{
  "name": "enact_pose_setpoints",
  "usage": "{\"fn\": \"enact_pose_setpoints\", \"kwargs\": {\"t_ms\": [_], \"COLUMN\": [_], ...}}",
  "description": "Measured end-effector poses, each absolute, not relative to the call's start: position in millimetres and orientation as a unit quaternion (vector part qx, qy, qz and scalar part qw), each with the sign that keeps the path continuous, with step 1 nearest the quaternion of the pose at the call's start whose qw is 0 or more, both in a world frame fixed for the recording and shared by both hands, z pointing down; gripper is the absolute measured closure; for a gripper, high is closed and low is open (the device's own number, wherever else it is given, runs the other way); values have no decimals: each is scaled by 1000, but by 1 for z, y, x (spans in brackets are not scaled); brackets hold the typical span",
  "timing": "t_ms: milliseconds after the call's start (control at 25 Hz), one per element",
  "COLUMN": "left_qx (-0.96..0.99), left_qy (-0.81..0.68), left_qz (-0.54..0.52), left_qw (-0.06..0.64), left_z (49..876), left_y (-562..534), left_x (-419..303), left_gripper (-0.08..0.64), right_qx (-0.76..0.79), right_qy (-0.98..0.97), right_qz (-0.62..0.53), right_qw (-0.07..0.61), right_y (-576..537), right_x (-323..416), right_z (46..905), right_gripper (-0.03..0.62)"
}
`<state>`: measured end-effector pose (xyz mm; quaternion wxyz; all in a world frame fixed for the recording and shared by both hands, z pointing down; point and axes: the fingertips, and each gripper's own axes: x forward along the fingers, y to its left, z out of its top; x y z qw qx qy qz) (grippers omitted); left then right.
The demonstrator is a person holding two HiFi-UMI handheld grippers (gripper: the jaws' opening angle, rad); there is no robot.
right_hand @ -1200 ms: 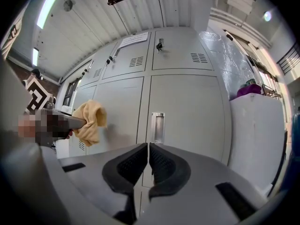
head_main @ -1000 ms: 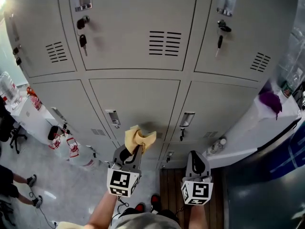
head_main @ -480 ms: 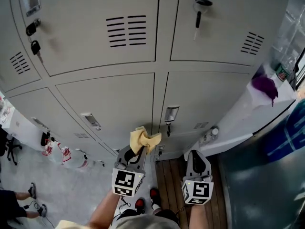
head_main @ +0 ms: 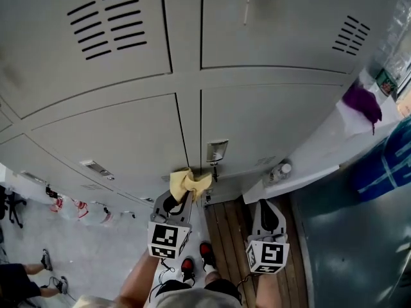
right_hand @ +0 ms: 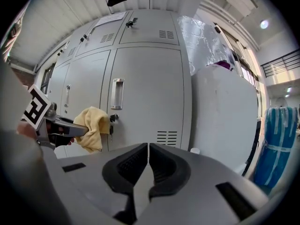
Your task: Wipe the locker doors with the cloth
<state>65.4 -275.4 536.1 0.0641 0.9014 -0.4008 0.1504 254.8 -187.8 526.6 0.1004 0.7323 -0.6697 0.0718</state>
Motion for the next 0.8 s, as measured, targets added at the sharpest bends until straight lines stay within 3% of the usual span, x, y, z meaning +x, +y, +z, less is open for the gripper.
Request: {"fn": "enact_pose_setpoints", "kwargs": {"t_ms": [800], "left_qx": [869], "left_qy": [-466], "left_qz": [154], "left_qw": [54], "left_z": [535], "left_y": [-293], "left_x": [9], "left_gripper": [483], "right_qx": [667], "right_qy": [-736], "right_qz": [70], "right_qw": [88], "right_y": [-227], "right_x": [188], "right_z": [527], "right_gripper": [568]}}
